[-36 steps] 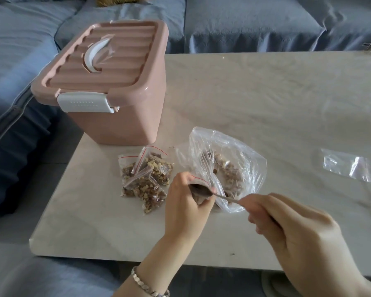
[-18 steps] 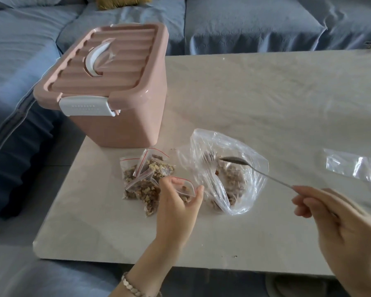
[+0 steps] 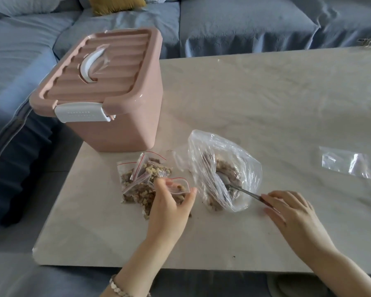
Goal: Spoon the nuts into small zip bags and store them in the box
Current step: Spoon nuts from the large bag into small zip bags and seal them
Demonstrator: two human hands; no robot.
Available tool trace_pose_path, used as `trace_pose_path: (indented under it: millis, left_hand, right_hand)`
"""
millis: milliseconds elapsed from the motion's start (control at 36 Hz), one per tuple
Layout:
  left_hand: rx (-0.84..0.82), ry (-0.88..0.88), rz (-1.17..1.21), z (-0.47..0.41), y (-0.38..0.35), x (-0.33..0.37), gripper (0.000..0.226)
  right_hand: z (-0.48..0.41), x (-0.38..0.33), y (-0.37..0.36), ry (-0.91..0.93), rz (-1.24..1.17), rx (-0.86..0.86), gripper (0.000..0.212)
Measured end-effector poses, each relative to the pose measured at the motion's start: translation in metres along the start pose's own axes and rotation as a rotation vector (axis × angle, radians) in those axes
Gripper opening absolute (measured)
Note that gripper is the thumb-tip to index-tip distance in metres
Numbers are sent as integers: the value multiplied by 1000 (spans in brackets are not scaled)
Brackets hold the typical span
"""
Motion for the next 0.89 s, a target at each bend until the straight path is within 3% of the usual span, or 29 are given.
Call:
trace_pose_path:
  millis: [56, 111, 167, 250, 306, 417, 528, 611, 694, 889]
  left_hand:
    - [14, 15, 36, 1, 5, 0, 40]
    - [10, 37, 82, 3, 8, 0, 39]
    - [-13, 58, 143, 6, 11, 1, 35]
    - [-10, 62, 178, 7, 18, 4, 34]
    - [10, 67, 168, 7, 23, 4, 39]
    - [-6, 72, 189, 10, 28, 4, 42]
    - [-112, 29, 212, 11, 30, 4, 39]
    - [-164, -6, 162, 9, 34, -2, 36]
    - [-73, -23, 6, 4, 45, -12, 38]
    - [6, 57, -21, -9, 52, -27, 38]
  right_hand:
    - [-2, -19, 13, -22, -78, 57, 25]
    - [-5, -54, 25, 76, -214, 60, 23]
    - [-9, -94, 24, 155, -349, -88, 23]
    - [-20, -134, -7, 111, -468, -425, 49]
    - [-29, -149, -24, 76, -453, -502, 59]
    - [-48, -160, -31, 46, -492, -397, 40]
    - [-61, -158, -37, 16, -575, -423, 12]
    - [-75, -154, -44, -2, -682, -475, 12]
    - [-89, -149, -51, -30, -667, -488, 13]
    - [-117, -157, -67, -26, -412, -605, 15]
Point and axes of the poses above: each hand's wrist, its own z-axis away from the middle knuckle, its own y-axis out of the back of the hand, x = y × z, the point moved 7 cm from there along -z, towards the middle knuckle, and after that the axes turned 14 degrees about -x, right-handed, at the moved point
